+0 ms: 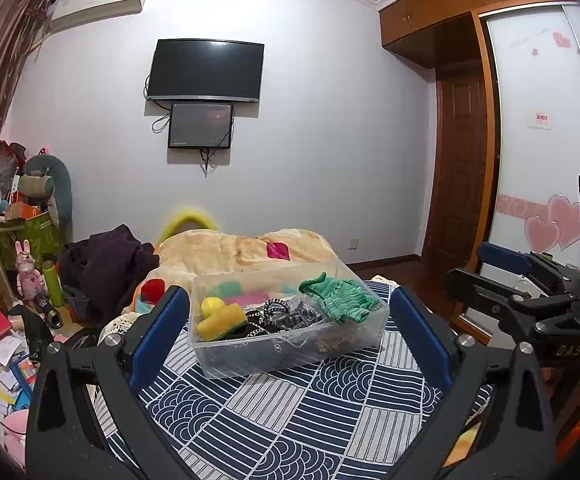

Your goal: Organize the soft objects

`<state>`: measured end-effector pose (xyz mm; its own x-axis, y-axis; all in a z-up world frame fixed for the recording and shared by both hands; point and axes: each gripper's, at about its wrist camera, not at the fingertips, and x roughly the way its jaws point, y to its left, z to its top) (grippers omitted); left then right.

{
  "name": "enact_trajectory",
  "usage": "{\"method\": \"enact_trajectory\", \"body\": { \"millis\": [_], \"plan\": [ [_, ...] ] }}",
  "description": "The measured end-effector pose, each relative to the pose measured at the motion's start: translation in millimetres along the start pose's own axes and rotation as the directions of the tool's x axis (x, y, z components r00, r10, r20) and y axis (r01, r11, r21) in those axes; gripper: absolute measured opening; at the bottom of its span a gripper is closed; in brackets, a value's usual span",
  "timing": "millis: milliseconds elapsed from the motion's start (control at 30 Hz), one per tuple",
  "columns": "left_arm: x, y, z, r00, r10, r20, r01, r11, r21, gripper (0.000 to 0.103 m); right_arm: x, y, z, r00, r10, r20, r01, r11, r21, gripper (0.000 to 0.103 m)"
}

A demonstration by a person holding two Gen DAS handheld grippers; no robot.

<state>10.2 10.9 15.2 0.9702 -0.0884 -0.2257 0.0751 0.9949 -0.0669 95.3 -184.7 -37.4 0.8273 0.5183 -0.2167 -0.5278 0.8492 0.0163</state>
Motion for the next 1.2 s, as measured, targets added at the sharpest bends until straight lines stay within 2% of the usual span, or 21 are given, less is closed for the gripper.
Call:
{"method": "enact_trajectory", "body": {
  "millis": [1200],
  "plan": [
    [-4.8, 0.9, -0.7, 1.000, 0.009, 0.007, -0.009, 1.000, -0.010, 0.102, -2.2, -0.3, 3.6, 1.000, 0.001, 0.003, -0.001, 1.000, 0.020, 0.099]
  ]
}}
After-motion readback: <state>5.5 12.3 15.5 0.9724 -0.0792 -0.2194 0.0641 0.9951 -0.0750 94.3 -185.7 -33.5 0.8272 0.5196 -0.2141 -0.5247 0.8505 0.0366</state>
